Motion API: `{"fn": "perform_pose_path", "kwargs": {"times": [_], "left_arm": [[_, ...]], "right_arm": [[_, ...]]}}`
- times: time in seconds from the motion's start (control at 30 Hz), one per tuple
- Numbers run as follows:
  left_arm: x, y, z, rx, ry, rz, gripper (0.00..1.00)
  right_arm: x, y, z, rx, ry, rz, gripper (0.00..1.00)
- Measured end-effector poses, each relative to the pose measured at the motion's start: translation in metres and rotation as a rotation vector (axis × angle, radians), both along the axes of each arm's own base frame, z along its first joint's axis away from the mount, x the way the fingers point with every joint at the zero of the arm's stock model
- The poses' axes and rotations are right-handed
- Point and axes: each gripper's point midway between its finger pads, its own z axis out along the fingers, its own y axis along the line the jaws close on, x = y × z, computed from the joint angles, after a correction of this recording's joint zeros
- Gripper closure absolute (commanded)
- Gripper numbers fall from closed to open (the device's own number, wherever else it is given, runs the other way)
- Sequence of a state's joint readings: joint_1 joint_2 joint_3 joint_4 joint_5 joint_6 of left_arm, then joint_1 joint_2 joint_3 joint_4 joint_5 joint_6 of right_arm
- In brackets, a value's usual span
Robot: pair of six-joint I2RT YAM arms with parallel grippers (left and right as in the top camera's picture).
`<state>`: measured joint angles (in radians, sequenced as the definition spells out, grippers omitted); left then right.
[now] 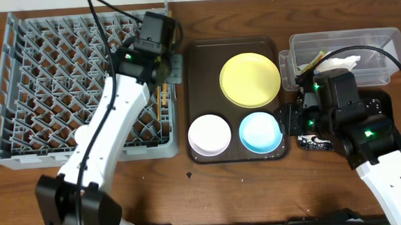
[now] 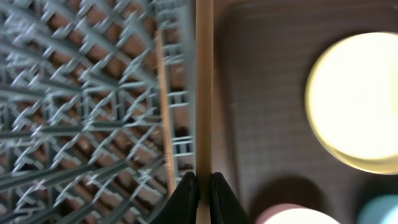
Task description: Sort waste into correct bins and load items into the dishwasher
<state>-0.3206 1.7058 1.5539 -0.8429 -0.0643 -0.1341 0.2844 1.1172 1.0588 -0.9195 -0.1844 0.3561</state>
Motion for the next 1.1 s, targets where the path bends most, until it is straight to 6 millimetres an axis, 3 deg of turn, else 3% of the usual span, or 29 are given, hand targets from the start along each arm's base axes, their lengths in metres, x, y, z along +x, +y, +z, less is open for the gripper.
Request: {"fn": "perform_pose_path", "kwargs": {"times": [0.17, 0.27, 0.33, 0.4, 0.5, 0.6, 0.73, 0.87, 0.93, 1.1], "left_arm": [[0.001, 0.026, -0.052, 0.045, 0.127, 0.073, 0.92], [0.002, 0.031, -0.073, 0.055, 0.177, 0.093, 0.86], [0.001, 0.03, -0.078, 0.047, 0.193, 0.09, 0.83], [-0.002, 0.027, -0.078, 0.032, 0.2, 0.084, 0.68], [-0.008, 0.024, -0.076, 0.014, 0.221, 0.077, 0.63], [-0.018, 0.024, -0.067, 0.0, 0.234, 0.071, 0.6], [-0.029, 0.01, -0.031, -0.104, 0.185, 0.03, 0.56], [-0.047, -0.024, 0.018, -0.286, 0.12, -0.076, 0.55], [-0.054, -0.042, 0.032, -0.334, 0.105, -0.134, 0.55], [-0.072, -0.098, 0.028, -0.382, 0.142, -0.291, 0.54]], "right_arm": [[0.0, 0.0, 0.0, 0.0, 0.0, 0.0, 0.47], [0.0, 0.0, 0.0, 0.0, 0.0, 0.0, 0.47], [0.0, 0.0, 0.0, 0.0, 0.0, 0.0, 0.46], [0.0, 0.0, 0.0, 0.0, 0.0, 0.0, 0.46], [0.0, 0.0, 0.0, 0.0, 0.0, 0.0, 0.44], [0.0, 0.0, 0.0, 0.0, 0.0, 0.0, 0.41], [0.0, 0.0, 0.0, 0.0, 0.0, 0.0, 0.38], [0.0, 0.0, 0.0, 0.002, 0.002, -0.003, 0.37], [-0.001, 0.0, -0.001, 0.003, 0.011, -0.009, 0.37], [-0.007, -0.018, -0.009, -0.015, 0.072, -0.107, 0.32]]}}
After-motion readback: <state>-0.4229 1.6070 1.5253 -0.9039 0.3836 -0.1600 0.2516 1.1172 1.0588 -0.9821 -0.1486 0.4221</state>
